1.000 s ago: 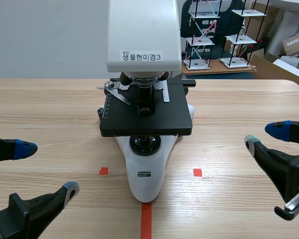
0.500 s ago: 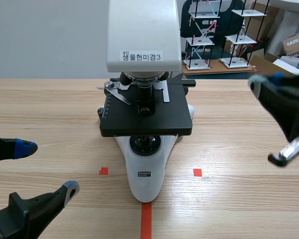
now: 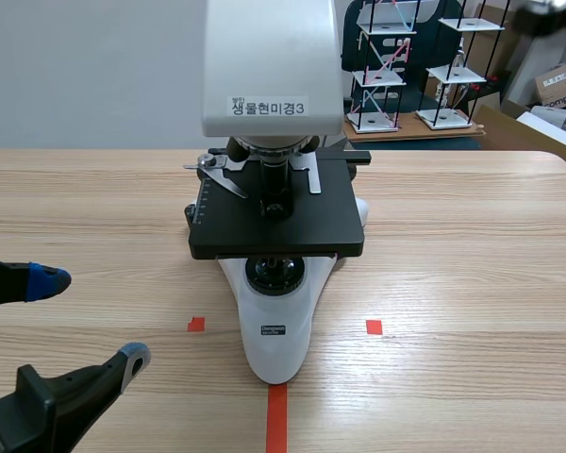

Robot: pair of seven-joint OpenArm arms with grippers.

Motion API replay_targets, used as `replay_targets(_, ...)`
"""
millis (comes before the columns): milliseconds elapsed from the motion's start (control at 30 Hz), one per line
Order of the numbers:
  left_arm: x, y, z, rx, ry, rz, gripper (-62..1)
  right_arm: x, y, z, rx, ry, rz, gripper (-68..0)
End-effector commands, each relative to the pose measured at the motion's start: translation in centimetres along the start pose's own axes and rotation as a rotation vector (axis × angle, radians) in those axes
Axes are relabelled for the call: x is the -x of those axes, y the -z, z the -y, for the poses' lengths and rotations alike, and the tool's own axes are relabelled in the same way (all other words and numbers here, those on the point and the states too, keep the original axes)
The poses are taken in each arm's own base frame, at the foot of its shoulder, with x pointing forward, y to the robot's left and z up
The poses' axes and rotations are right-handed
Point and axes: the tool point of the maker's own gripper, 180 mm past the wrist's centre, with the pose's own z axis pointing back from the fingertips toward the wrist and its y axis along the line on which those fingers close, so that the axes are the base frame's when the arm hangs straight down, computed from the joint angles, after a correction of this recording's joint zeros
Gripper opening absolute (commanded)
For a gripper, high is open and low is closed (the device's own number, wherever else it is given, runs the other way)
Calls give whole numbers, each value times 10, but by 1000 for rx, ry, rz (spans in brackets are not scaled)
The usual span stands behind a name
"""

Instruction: Point at the eyepiece

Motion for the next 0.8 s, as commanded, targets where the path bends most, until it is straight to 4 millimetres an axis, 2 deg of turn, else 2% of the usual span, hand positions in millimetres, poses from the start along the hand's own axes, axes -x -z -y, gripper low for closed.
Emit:
replay_targets(0, -7, 0, 0, 0, -5, 30, 14, -11, 6, 4, 1, 0, 32, -669)
replay_targets(100, -7, 0, 0, 0, -5, 30, 14, -19, 18, 1, -25, 4, 41, -669)
replay_targets(300, -8, 0, 0, 0, -4, 33, 14, -14, 40, -1, -63, 12, 30, -669)
replay_targets(767, -8, 0, 0, 0, -4, 34, 14, 4, 91, 26, -73, 86, -35, -669)
